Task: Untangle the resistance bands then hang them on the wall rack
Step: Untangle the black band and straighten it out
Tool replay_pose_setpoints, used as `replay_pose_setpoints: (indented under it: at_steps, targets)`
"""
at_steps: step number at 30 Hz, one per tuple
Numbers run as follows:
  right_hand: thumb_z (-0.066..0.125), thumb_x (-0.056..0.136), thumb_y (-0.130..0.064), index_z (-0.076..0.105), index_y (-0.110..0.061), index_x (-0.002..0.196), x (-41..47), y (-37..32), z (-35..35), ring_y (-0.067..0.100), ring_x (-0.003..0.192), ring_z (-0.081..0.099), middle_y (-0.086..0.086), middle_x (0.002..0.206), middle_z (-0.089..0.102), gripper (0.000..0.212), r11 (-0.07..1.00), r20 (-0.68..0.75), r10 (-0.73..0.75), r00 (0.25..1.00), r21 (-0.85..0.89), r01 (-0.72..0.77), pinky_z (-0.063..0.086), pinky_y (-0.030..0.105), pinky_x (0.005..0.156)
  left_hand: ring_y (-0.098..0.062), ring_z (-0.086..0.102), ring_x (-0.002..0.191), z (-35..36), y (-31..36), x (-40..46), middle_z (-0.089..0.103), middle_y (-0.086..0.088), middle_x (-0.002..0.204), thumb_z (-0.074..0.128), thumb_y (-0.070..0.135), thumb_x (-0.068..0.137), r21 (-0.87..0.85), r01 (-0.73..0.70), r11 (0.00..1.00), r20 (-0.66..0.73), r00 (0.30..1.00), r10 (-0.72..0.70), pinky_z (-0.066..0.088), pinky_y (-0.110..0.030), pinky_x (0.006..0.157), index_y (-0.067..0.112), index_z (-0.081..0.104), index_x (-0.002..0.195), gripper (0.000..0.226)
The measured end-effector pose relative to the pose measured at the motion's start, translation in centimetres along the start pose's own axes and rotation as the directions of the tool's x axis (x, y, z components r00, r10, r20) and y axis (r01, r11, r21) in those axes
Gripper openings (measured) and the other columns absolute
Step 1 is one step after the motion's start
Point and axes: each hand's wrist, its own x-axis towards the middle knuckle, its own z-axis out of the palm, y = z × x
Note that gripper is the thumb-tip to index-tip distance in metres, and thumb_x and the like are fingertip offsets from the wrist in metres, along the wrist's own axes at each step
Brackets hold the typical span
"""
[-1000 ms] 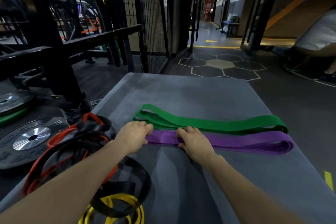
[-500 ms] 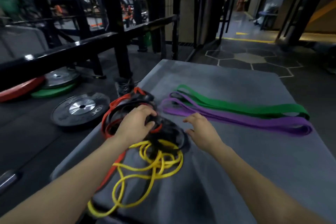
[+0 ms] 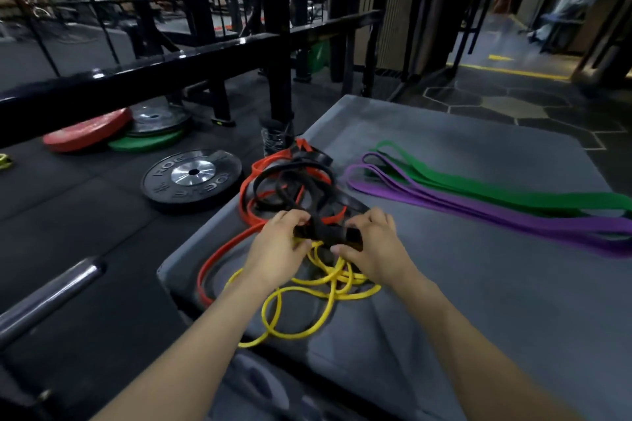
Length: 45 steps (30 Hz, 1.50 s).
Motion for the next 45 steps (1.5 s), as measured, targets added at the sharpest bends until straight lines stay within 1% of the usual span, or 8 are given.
replay_pose_setpoints:
  at_steps: [7,13,23,28,32,39,42,45]
  targets:
    - [0.057,0.08,-0.036,0.061,-0.021,0.094,1.4,-3.1,-1.6,0.02,0.099,0.047,-0.004,0.094,0.052,0.021,0.924,-0.306,-0.088,0.948,0.332,0.193,0.03,0.017,0.081,-0.019,0.048,0.12,-0.1,0.2,0.0,0.045,0.001,0.132,0.063,0.02,0.085,-0.021,-0.027,0.999,-0.146,0.989,0.024,0.044,-0.033,0.096,0.019,0.042,0.134,0.053]
    - [0.053,0.089,-0.028,0.059,-0.032,0.078,0.4,-4.6,-5.5,0.013,0.075,0.058,-0.007,0.078,0.063,0.013,0.515,-0.373,0.051,0.926,0.805,0.296,0.047,0.032,0.064,-0.021,0.047,0.119,-0.7,1.0,-0.2,0.045,-0.002,0.129,0.058,0.025,0.089,-0.074,-0.018,0.997,-0.258,0.966,-0.002,0.041,-0.031,0.091,0.016,0.043,0.132,0.046]
    - [0.068,0.075,-0.05,0.064,-0.026,0.075,-2.2,-3.7,-6.5,0.02,0.072,0.052,0.0,0.072,0.06,0.024,0.397,-0.305,-0.019,0.952,0.872,0.287,0.045,0.029,0.064,-0.007,0.048,0.115,-1.5,4.3,-1.1,0.049,0.008,0.123,0.068,0.025,0.082,-0.278,-0.209,0.938,-0.335,0.936,0.109,0.039,-0.022,0.095,0.021,0.048,0.128,0.05]
    - [0.068,0.072,-0.032,0.059,-0.011,0.077,-3.4,-3.7,-8.2,0.012,0.061,0.06,0.003,0.068,0.062,0.024,0.067,-0.283,0.068,0.957,0.958,0.278,0.052,0.023,0.053,-0.026,0.055,0.109,-0.8,3.6,-0.6,0.061,-0.002,0.114,0.071,0.024,0.076,0.145,-0.191,0.971,-0.265,0.938,0.224,0.042,-0.037,0.093,0.018,0.058,0.116,0.043]
    - [0.049,0.085,-0.016,0.065,-0.017,0.061,-3.6,-1.9,-10.9,0.008,0.053,0.056,-0.003,0.057,0.057,0.029,-0.131,-0.298,0.244,0.923,0.933,0.336,0.05,0.021,0.05,-0.027,0.053,0.112,-1.0,1.0,-0.6,0.051,-0.004,0.122,0.068,0.019,0.08,0.083,-0.005,0.997,-0.201,0.979,0.022,0.044,-0.04,0.092,0.018,0.049,0.123,0.047]
    - [0.053,0.087,-0.002,0.056,-0.013,0.056,-3.5,-0.1,-8.4,0.015,0.053,0.045,-0.005,0.046,0.052,0.033,0.477,-0.103,0.422,0.901,0.87,-0.124,0.038,0.018,0.049,-0.026,0.051,0.108,-0.2,0.1,-0.6,0.058,-0.004,0.104,0.052,0.037,0.091,0.215,0.06,0.975,-0.022,0.998,-0.056,0.043,-0.035,0.082,0.02,0.059,0.108,0.025]
    - [0.054,0.087,-0.01,0.045,-0.008,0.06,-3.2,1.2,-7.7,0.022,0.059,0.039,0.007,0.056,0.041,0.029,0.789,-0.099,0.459,0.883,0.501,-0.354,0.031,0.026,0.05,-0.028,0.043,0.112,0.6,0.4,-0.2,0.05,-0.007,0.112,0.05,0.039,0.092,0.319,0.059,0.946,-0.052,0.998,-0.045,0.039,-0.037,0.092,0.019,0.057,0.11,0.028]
    - [0.049,0.085,-0.018,0.032,-0.011,0.06,-3.5,2.5,-7.2,0.025,0.075,0.039,0.008,0.065,0.039,0.031,0.837,-0.096,0.547,0.832,0.091,-0.54,0.031,0.03,0.055,-0.027,0.049,0.102,1.1,0.9,0.3,0.051,-0.005,0.104,0.051,0.035,0.092,0.203,-0.006,0.979,-0.064,0.998,0.02,0.043,-0.039,0.085,0.014,0.053,0.101,0.023]
